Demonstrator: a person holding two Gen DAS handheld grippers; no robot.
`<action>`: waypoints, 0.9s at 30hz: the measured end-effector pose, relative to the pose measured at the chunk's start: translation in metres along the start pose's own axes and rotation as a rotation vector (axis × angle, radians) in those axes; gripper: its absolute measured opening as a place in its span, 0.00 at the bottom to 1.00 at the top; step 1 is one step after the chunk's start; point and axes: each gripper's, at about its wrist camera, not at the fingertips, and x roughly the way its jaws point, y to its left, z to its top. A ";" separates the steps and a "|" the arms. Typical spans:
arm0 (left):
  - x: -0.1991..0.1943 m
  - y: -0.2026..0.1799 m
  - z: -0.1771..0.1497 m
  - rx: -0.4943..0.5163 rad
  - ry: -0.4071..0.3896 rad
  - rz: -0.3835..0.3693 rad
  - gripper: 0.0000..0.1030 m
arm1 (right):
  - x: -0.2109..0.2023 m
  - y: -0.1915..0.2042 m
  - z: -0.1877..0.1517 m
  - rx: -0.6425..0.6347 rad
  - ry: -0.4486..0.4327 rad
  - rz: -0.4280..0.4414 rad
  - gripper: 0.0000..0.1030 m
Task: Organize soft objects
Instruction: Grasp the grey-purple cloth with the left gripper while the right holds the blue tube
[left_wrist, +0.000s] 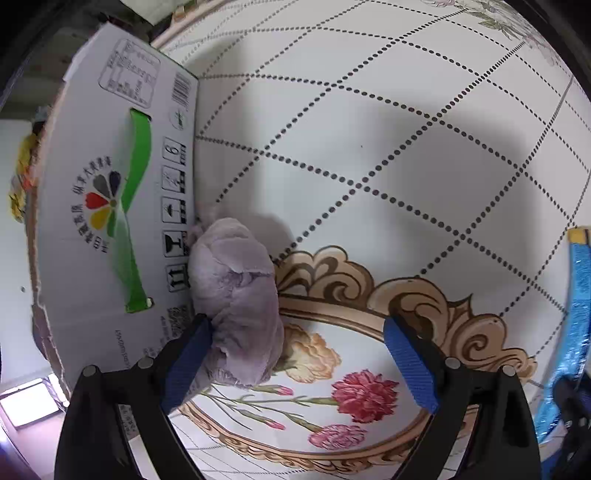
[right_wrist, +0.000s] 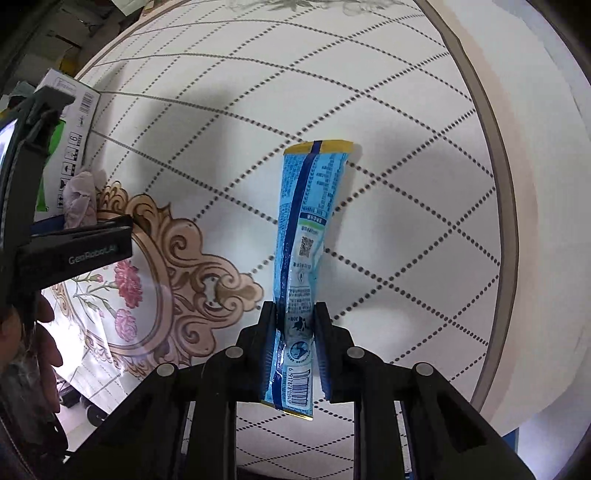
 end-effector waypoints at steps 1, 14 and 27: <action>-0.003 0.003 0.000 -0.019 0.004 -0.037 0.91 | 0.001 0.003 -0.001 -0.001 0.000 0.003 0.21; -0.007 0.003 0.013 0.072 -0.047 0.116 0.91 | -0.004 0.007 0.002 -0.009 -0.010 0.025 0.21; -0.016 -0.005 0.026 0.116 -0.068 0.110 0.33 | -0.007 0.012 -0.002 -0.010 -0.024 0.041 0.21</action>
